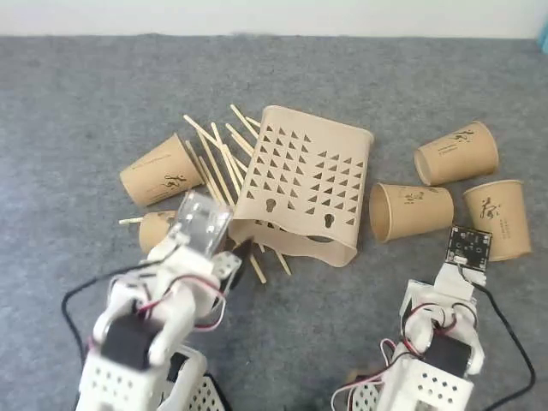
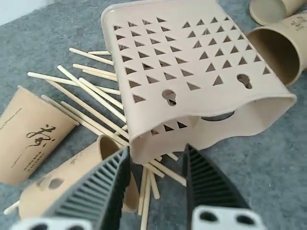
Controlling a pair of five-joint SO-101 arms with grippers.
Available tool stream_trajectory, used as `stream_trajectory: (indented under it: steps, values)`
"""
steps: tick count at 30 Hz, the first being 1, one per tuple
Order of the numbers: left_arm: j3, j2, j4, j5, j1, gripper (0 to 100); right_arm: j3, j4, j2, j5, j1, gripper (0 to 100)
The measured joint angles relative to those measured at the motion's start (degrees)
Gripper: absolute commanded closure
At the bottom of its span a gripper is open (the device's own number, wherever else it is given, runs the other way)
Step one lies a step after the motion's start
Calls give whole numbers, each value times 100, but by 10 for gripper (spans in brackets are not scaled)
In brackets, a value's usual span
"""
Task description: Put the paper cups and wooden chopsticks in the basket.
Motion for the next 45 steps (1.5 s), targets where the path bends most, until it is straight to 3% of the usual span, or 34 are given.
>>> stream_trajectory:
  steps: [5, 14, 23, 27, 28, 36, 45]
  values:
    - [-176, 1152, -554, -132, 35, 826, 0, 0, 0, 0, 0, 991]
    - [-176, 2040, -993, -325, 35, 826, 0, 0, 0, 0, 0, 991]
    - [800, 2585, -3077, -246, -193, 835, 0, 0, 0, 0, 0, 991]
    - [826, 2769, -3631, 308, -273, 953, 0, 0, -26, 0, 0, 991]
    - [826, 2804, -3710, 369, -281, 994, 0, 0, -26, 0, 0, 991]
    - [835, 2804, -4070, 545, -255, 987, 0, 0, -26, 0, 0, 991]
    - [-167, 2822, -3648, 1978, -501, 987, 0, 0, -26, 0, 0, 991]
